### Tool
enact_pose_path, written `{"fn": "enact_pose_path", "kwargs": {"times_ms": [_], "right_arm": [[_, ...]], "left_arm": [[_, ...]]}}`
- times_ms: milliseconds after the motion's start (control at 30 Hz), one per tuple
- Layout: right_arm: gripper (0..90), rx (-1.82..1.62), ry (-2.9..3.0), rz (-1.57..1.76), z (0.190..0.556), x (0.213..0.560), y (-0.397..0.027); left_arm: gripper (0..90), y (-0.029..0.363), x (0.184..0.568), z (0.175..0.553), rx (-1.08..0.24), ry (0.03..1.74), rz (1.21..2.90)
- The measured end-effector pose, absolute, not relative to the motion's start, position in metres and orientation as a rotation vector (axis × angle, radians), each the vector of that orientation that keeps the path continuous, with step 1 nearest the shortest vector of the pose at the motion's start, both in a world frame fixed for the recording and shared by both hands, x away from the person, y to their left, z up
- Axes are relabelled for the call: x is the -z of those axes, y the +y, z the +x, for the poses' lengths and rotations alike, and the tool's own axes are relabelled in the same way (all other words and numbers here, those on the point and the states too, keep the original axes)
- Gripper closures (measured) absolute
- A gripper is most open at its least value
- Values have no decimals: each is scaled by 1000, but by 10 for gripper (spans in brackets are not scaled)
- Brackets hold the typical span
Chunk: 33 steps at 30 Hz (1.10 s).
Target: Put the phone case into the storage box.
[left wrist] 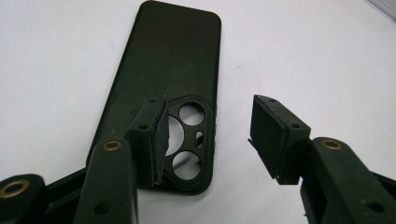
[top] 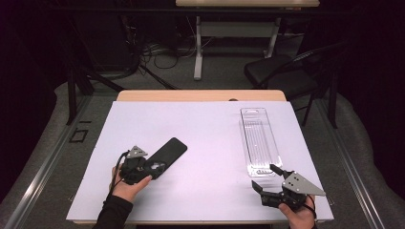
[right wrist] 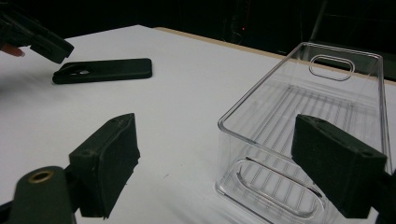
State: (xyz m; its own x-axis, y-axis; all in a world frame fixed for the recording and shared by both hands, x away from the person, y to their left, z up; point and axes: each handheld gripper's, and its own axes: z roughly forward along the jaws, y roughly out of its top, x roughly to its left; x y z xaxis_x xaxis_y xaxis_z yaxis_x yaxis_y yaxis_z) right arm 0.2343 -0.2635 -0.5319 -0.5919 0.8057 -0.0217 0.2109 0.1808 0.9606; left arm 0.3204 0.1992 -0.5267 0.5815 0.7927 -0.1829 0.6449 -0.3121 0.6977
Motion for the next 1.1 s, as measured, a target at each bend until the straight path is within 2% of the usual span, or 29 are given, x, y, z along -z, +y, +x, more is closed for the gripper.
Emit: {"fn": "enact_pose_path", "kwargs": {"times_ms": [200,433,833,1100], "right_arm": [[140,-1428,1925,949,234,532,-263],[140,-1428,1922,950,234,532,-263],[140,-1432,1922,958,235,533,-262],[140,-1433,1919,963,235,533,-263]], "left_arm": [[476,200,522,321,-237,1079,2065],[437,199,519,321,-218,1105,2081],[183,197,511,333,-162,1120,2078],[137,199,507,345,-133,1138,2047]]}}
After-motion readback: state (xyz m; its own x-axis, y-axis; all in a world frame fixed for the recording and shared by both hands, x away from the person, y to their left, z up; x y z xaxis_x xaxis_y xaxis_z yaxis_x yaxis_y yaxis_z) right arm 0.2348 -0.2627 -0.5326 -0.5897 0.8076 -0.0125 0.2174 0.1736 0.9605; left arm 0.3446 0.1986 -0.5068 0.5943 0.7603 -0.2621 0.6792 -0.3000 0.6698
